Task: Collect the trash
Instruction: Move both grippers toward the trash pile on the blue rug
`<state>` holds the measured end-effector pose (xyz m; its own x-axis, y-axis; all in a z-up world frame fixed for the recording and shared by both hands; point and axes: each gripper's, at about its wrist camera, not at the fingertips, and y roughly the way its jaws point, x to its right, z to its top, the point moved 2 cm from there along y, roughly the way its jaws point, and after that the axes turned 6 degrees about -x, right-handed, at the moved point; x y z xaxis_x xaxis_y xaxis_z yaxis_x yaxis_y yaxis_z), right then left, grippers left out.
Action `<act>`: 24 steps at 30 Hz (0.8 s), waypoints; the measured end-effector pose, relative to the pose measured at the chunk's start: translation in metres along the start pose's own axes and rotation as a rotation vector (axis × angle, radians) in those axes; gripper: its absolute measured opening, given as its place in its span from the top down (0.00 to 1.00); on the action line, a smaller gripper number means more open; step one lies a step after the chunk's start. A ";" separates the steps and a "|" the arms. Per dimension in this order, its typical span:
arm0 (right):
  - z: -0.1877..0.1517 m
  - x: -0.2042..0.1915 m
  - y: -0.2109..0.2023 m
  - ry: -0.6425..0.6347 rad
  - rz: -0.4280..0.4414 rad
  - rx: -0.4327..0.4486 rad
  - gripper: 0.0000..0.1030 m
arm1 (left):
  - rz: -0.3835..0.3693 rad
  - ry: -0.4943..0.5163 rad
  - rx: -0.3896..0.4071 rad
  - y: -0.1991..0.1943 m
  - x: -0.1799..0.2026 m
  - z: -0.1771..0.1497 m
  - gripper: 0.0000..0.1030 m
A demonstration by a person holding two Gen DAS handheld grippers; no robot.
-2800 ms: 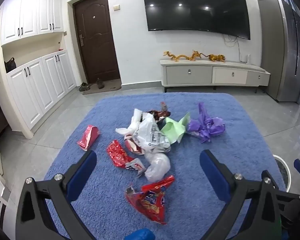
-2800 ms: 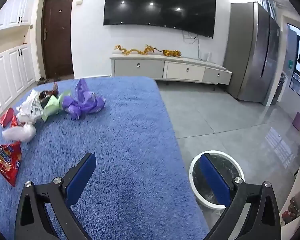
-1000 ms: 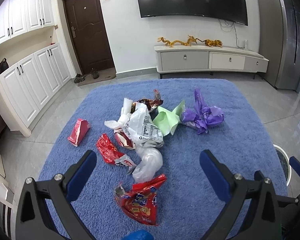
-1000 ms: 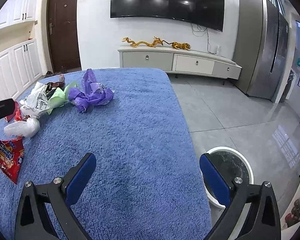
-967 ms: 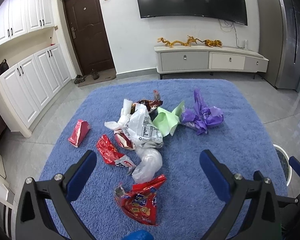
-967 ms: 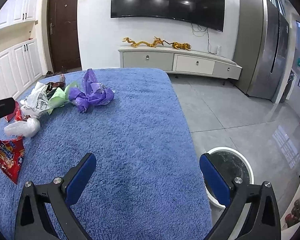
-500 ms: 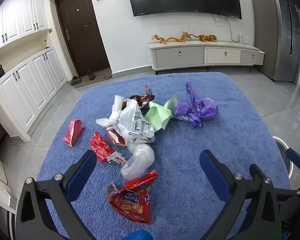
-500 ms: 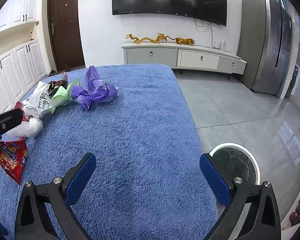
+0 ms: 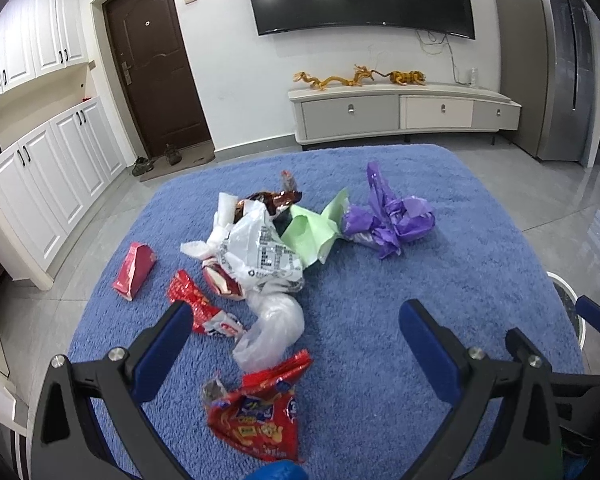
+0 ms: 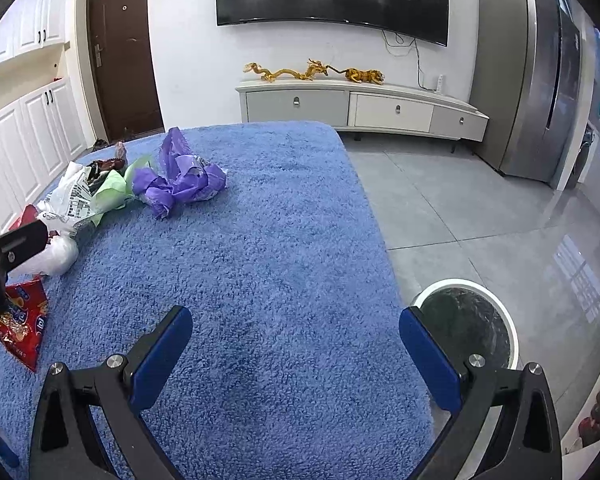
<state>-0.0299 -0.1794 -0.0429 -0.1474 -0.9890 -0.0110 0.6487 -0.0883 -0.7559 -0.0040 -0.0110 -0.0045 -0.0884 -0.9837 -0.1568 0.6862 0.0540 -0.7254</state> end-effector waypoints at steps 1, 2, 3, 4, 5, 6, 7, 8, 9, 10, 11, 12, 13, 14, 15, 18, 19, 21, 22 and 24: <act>0.000 0.000 0.000 0.001 -0.002 -0.002 0.00 | -0.004 0.000 0.005 0.001 0.000 0.001 0.00; 0.000 0.000 0.000 0.001 -0.001 -0.003 0.00 | -0.009 -0.001 0.013 0.001 -0.002 0.002 0.00; 0.000 0.000 0.000 -0.001 -0.001 -0.003 0.00 | -0.011 0.000 0.021 0.002 -0.002 0.003 0.00; 0.000 -0.001 0.000 -0.004 -0.002 -0.003 0.00 | -0.013 0.002 0.028 0.002 -0.002 0.003 0.00; 0.000 -0.002 0.000 -0.007 -0.002 0.000 0.00 | -0.017 0.006 0.034 0.002 -0.002 0.004 0.00; -0.001 -0.002 -0.001 -0.011 -0.003 0.005 0.00 | -0.022 0.011 0.040 0.001 -0.002 0.004 0.00; -0.001 -0.003 -0.002 -0.012 -0.005 0.009 0.00 | -0.026 0.012 0.046 0.001 -0.003 0.004 0.00; -0.001 -0.003 -0.003 -0.015 -0.006 0.013 0.00 | -0.029 0.013 0.056 0.001 -0.004 0.005 0.00; -0.001 -0.004 -0.003 -0.017 -0.003 0.012 0.00 | -0.030 0.014 0.062 0.000 -0.003 0.006 0.00; -0.001 -0.004 -0.003 -0.020 0.002 0.009 0.00 | -0.032 0.016 0.067 0.000 -0.003 0.006 0.00; -0.001 -0.004 -0.002 -0.022 0.006 0.003 0.00 | -0.034 0.018 0.073 -0.001 -0.005 0.007 0.00; -0.001 -0.005 -0.001 -0.025 0.010 -0.001 0.00 | -0.036 0.018 0.076 -0.001 -0.005 0.008 0.00; -0.001 -0.005 0.000 -0.031 0.017 -0.010 0.00 | -0.038 0.016 0.080 -0.002 -0.007 0.009 0.00; 0.000 -0.005 0.000 -0.032 0.017 -0.012 0.00 | -0.037 0.011 0.088 -0.002 -0.009 0.010 0.00; 0.000 -0.006 0.000 -0.034 0.015 -0.011 0.00 | -0.034 0.004 0.095 -0.003 -0.011 0.012 0.00; 0.005 -0.007 -0.004 -0.039 0.004 0.005 0.00 | -0.030 -0.008 0.106 -0.002 -0.015 0.016 0.00; 0.008 -0.008 -0.006 -0.043 -0.002 0.014 0.00 | -0.029 -0.013 0.109 -0.001 -0.016 0.017 0.00; 0.012 -0.008 -0.011 -0.046 -0.002 0.035 0.00 | -0.033 -0.019 0.111 0.001 -0.018 0.019 0.00; 0.016 -0.008 -0.014 -0.044 0.002 0.048 0.00 | -0.036 -0.023 0.111 0.001 -0.019 0.019 0.00; 0.020 -0.008 -0.018 -0.037 0.014 0.060 0.00 | -0.042 -0.027 0.111 0.003 -0.020 0.020 0.00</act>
<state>-0.0254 -0.1720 -0.0162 -0.1111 -0.9938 0.0040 0.6944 -0.0805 -0.7151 0.0142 0.0059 0.0098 -0.1004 -0.9890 -0.1088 0.7584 -0.0054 -0.6517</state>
